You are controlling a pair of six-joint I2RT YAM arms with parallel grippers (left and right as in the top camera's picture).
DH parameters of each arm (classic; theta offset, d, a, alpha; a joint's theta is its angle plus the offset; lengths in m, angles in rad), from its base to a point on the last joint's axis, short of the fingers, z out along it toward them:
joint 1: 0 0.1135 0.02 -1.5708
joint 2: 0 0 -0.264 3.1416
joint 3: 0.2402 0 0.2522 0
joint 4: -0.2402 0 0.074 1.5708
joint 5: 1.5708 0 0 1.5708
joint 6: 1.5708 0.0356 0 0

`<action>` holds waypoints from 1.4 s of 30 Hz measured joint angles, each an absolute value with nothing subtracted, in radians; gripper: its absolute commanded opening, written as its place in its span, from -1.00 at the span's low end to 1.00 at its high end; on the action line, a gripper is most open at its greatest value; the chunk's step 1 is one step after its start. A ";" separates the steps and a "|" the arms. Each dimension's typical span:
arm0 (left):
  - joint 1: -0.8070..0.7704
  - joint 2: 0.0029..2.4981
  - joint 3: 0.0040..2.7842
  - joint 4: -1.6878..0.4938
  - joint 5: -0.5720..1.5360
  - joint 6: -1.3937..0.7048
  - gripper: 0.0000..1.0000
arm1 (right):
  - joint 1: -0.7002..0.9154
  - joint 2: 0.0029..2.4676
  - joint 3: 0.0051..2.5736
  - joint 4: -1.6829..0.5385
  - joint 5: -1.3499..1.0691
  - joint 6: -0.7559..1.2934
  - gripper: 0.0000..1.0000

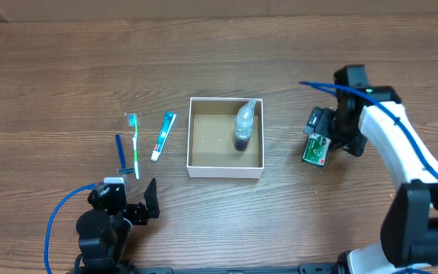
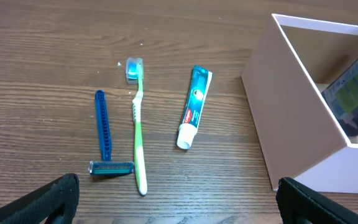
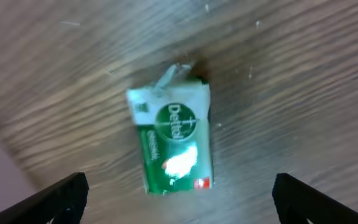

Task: Pack container
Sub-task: 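Move the right gripper to the green Dettol soap bar and grasp it, then carry the soap bar into the box and release it with the right gripper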

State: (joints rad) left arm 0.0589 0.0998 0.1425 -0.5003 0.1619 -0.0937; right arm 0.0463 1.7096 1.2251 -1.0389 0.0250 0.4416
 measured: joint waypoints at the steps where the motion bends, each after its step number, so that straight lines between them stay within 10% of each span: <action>1: 0.059 0.100 0.142 -0.500 0.162 -0.094 1.00 | 0.046 1.727 1.210 -1.020 0.024 0.441 0.86; 13: 0.059 0.100 0.142 -0.500 0.162 -0.094 1.00 | 0.046 1.811 1.110 -0.847 -0.041 0.441 0.47; 20: 0.059 0.100 0.142 -0.500 0.162 -0.094 1.00 | 0.046 1.811 1.108 -0.831 -0.045 0.443 -0.07; 30: 0.059 0.100 0.142 -0.500 0.162 -0.094 1.00 | 0.120 1.512 1.268 -1.123 -0.045 0.441 -0.09; 42: 0.059 0.100 0.142 -0.500 0.162 -0.094 1.00 | 0.654 1.352 1.316 -0.954 -0.050 0.440 -0.07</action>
